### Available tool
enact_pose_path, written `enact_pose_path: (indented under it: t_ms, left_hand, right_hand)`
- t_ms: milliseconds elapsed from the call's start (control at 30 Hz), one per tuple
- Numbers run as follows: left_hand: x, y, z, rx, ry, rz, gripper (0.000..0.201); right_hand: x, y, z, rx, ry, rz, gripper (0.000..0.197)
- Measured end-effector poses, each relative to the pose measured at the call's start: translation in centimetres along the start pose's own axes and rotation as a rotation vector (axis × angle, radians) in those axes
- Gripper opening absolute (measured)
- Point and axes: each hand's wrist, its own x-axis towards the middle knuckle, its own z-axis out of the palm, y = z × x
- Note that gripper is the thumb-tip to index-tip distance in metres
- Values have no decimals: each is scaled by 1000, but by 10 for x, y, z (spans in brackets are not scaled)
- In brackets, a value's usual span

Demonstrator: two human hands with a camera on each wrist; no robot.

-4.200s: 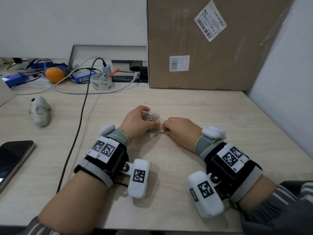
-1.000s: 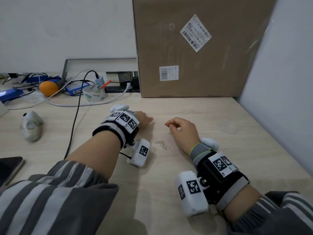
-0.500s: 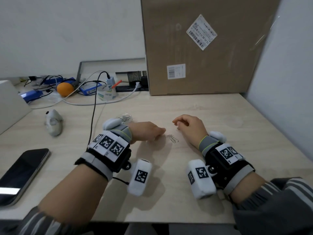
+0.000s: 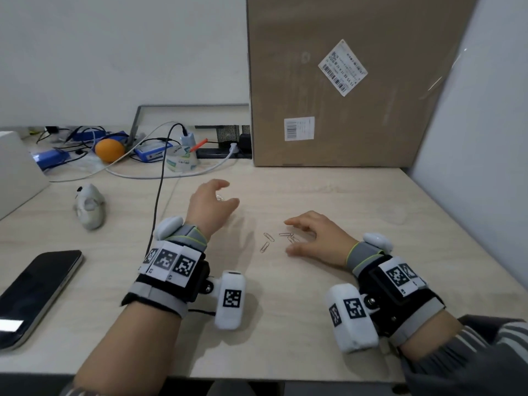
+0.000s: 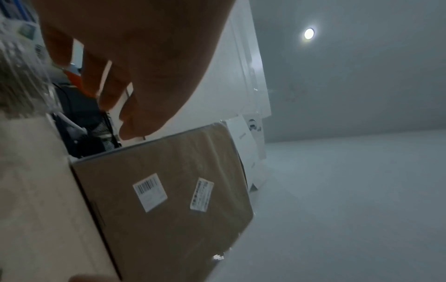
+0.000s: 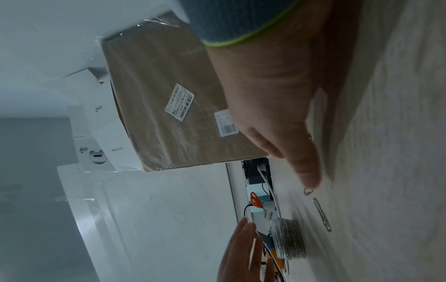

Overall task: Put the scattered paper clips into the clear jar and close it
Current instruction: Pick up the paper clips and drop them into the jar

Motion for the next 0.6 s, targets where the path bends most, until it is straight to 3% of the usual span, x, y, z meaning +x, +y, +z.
enact_pose_path:
  t_ms: [67, 167, 300, 467, 600]
  left_hand:
    - [8, -7, -2, 75, 31, -55, 67]
    - [18, -20, -4, 176, 60, -105, 81]
    - [26, -35, -2, 94, 22, -180, 95]
    - [30, -41, 6, 45, 10, -201, 93]
    - [33, -44, 8, 85, 35, -170, 80]
  right_hand:
    - [3, 3, 0, -63, -27, -33, 55]
    - [6, 3, 1, -51, 2, -73, 40]
    - [6, 3, 2, -30, 91, -103, 21]
    - [6, 1, 4, -43, 172, -92, 19]
    - [5, 1, 2, -93, 193, -25, 18]
